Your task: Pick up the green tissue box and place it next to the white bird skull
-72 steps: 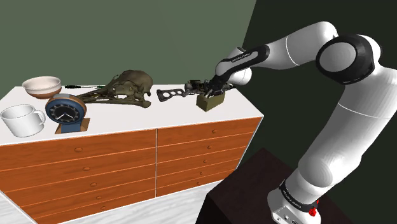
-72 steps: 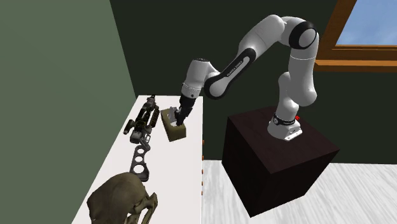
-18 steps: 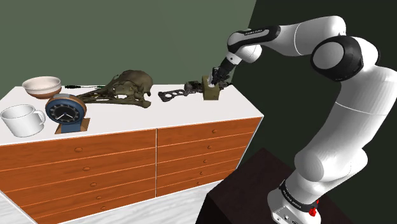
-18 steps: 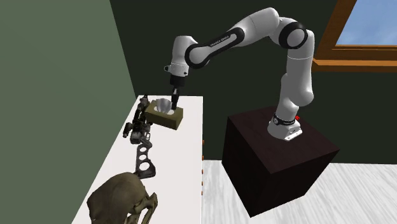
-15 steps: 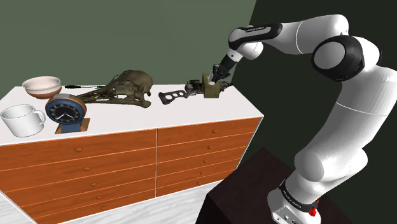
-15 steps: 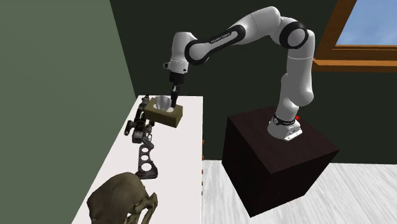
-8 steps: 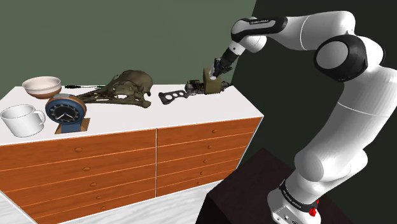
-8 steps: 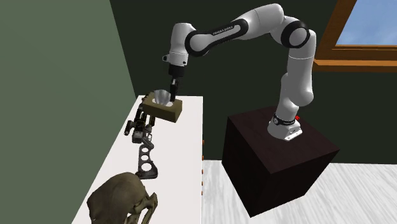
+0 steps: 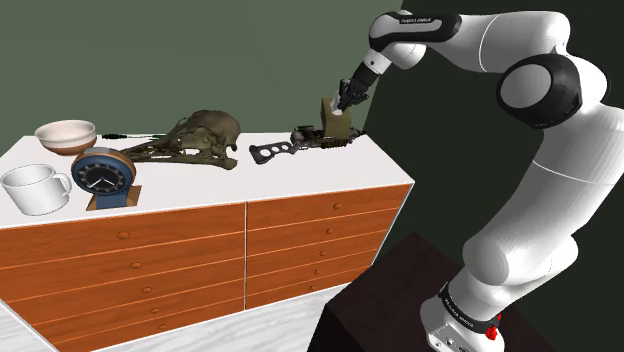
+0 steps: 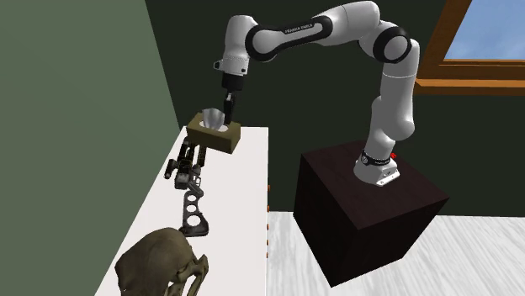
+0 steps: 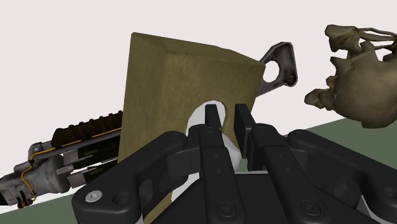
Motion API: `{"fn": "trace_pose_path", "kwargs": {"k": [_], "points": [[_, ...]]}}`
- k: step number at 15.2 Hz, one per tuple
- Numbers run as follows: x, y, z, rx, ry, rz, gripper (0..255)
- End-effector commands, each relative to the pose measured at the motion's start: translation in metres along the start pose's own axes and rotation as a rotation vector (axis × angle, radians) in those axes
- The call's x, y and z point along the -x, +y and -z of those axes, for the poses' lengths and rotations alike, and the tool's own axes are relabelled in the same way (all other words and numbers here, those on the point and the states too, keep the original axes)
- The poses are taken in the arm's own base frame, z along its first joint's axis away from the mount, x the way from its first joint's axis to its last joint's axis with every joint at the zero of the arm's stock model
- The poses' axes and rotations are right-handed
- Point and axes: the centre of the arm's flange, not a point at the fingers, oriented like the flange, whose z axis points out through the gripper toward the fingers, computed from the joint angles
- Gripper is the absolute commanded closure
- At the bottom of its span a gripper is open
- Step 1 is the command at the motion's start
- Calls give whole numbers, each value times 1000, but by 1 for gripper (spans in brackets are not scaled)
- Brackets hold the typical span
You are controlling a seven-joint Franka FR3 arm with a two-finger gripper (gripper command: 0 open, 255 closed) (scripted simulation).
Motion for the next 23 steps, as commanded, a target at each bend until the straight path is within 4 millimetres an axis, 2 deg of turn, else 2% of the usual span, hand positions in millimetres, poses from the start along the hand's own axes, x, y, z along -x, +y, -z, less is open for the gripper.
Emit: {"fn": "trace_pose_path", "kwargs": {"k": [1,18,23], "points": [[-2,-4,9,0,0,0,255],[-16,-36,91,0,0,0,255],[0,-97,71,0,0,0,255]]}}
